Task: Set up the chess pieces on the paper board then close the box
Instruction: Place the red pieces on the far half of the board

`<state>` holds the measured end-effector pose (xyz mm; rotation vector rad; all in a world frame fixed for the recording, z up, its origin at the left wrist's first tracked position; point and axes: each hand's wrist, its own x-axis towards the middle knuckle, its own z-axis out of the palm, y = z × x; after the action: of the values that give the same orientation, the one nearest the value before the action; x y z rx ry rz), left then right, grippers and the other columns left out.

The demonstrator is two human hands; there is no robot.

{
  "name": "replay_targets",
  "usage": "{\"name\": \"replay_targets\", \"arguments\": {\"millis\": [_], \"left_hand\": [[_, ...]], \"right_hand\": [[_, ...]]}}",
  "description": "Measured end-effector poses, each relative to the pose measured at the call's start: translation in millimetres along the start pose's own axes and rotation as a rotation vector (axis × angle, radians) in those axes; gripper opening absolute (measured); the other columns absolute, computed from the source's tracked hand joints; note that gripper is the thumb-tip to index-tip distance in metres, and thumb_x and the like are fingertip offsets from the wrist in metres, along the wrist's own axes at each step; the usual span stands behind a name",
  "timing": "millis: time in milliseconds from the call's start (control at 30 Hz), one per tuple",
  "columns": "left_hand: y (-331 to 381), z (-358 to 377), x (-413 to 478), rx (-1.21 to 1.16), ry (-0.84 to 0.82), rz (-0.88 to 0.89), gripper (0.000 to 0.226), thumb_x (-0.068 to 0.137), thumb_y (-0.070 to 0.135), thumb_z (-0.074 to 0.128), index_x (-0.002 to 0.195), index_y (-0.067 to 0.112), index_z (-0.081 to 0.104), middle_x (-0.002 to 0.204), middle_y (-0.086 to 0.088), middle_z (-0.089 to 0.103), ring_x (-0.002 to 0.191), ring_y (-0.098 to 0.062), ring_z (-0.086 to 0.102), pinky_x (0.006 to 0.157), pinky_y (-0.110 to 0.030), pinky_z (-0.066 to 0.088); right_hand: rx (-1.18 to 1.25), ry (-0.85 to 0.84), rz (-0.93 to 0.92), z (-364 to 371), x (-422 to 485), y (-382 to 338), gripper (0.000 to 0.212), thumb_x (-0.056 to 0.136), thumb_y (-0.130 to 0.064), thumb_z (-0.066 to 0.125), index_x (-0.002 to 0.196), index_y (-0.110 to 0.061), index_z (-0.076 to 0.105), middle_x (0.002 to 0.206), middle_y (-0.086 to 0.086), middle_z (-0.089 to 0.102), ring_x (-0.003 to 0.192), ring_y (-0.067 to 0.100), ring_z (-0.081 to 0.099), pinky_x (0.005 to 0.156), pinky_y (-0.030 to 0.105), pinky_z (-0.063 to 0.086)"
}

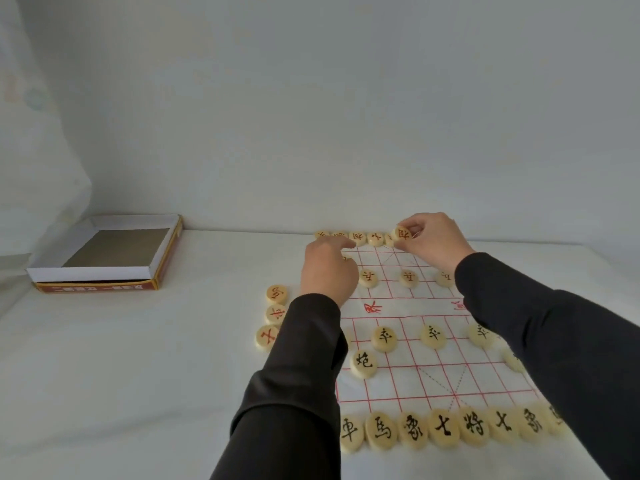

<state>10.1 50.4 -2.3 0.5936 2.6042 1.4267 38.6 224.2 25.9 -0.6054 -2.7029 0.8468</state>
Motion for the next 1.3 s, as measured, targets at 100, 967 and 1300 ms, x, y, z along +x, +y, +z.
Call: {"name": "replay_targets", "arguments": {"millis": [100, 967, 1300], "left_hand": [[6.6, 6.9, 7.3, 0.028, -0.023, 0.039, 0.041, 0.09, 0.004, 0.044, 0.127, 0.017, 0.053, 0.139, 0.0, 0.043, 0.132, -0.016, 0.034, 0.108, -0.027, 0.032], [-3.3, 10.9, 27.3, 0.285, -0.123, -0.03, 0.044, 0.094, 0.015, 0.044, 0.137, 0.02, 0.042, 0.146, -0.001, 0.032, 0.137, -0.021, 0.021, 0.11, -0.034, 0.025], [-7.1, 8.8, 27.2, 0.301, -0.113, -0.047, 0.042, 0.094, 0.015, 0.044, 0.136, 0.02, 0.043, 0.144, -0.001, 0.034, 0.136, -0.022, 0.023, 0.11, -0.034, 0.026]], "right_hand": [[-0.081, 0.021, 0.023, -12.5, 13.0, 21.1, 0.032, 0.08, -0.017, 0.071, 0.111, -0.013, 0.064, 0.107, 0.003, 0.065, 0.09, 0.012, 0.055, 0.077, 0.022, 0.041], [-0.332, -0.011, 0.086, 18.5, 59.7, 54.8, 0.028, 0.088, -0.014, 0.059, 0.116, -0.012, 0.059, 0.119, 0.007, 0.06, 0.106, 0.025, 0.056, 0.092, 0.032, 0.046], [-0.332, 0.015, 0.055, 22.2, 62.5, 58.1, 0.021, 0.088, -0.01, 0.058, 0.109, -0.012, 0.06, 0.112, 0.007, 0.061, 0.101, 0.024, 0.056, 0.089, 0.031, 0.046]]}}
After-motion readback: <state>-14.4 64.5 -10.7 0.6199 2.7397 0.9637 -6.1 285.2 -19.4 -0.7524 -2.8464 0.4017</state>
